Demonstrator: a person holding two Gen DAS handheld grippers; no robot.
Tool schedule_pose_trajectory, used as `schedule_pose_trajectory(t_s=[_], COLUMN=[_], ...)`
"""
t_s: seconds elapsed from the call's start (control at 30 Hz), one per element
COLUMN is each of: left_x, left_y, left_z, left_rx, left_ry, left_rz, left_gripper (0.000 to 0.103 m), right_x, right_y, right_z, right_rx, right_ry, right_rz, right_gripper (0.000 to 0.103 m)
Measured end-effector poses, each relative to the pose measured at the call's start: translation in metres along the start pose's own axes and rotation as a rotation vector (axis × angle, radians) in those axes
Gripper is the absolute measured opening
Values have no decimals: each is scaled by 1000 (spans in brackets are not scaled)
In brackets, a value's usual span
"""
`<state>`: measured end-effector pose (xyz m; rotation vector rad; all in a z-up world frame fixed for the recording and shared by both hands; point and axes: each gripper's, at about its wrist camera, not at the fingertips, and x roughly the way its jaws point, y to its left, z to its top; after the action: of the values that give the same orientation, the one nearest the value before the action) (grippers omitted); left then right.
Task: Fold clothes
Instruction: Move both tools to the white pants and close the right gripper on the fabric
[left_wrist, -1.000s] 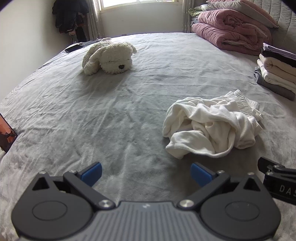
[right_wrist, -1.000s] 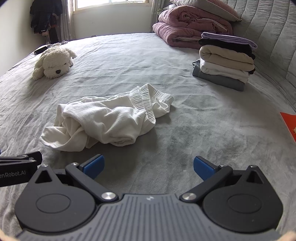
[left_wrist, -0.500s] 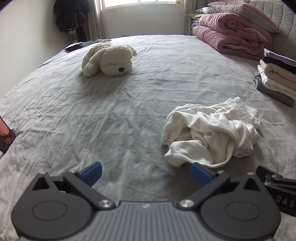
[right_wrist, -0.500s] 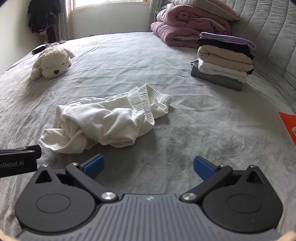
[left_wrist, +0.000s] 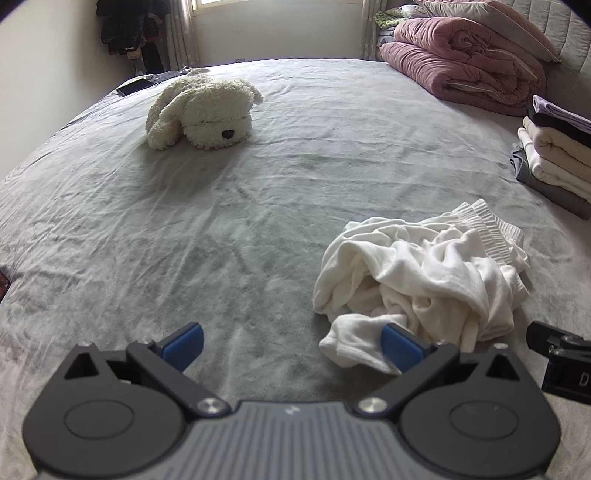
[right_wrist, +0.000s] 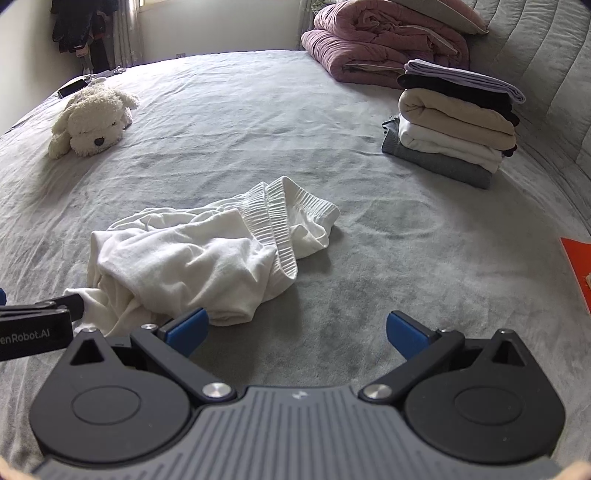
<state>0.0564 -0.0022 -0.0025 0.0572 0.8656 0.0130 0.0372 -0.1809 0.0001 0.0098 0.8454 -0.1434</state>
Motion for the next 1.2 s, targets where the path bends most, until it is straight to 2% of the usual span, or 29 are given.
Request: schedule_pose_trajectory(t_s=[0.2, 0.33, 0.57, 0.9, 1.03, 1.1, 1.2], left_x=[26, 40, 54, 57, 50, 47, 41], left_y=[-7, -11, -4, 2, 8, 11, 13], left_z=[8, 7, 6, -2, 1, 3, 6], left_rx=[-26, -16, -71, -130, -162, -168, -151], left_ry=[42, 55, 71, 34, 58, 72, 59], left_rz=[-25, -30, -60, -73, -89, -117, -152], left_gripper=[103, 103, 103, 103, 103, 103, 102], right_x=[33, 56, 70, 69, 64, 61, 56], right_y=[-7, -13, -28, -32, -39, -41, -44], right_z=[8, 7, 6, 3, 1, 0, 0], right_rx=[1, 4, 25, -43, -18, -4, 14], right_ry=[46, 119, 122, 98, 83, 70, 42], right_rz=[27, 78, 183, 232, 270, 290, 308], right_gripper=[103, 103, 103, 103, 103, 97, 80])
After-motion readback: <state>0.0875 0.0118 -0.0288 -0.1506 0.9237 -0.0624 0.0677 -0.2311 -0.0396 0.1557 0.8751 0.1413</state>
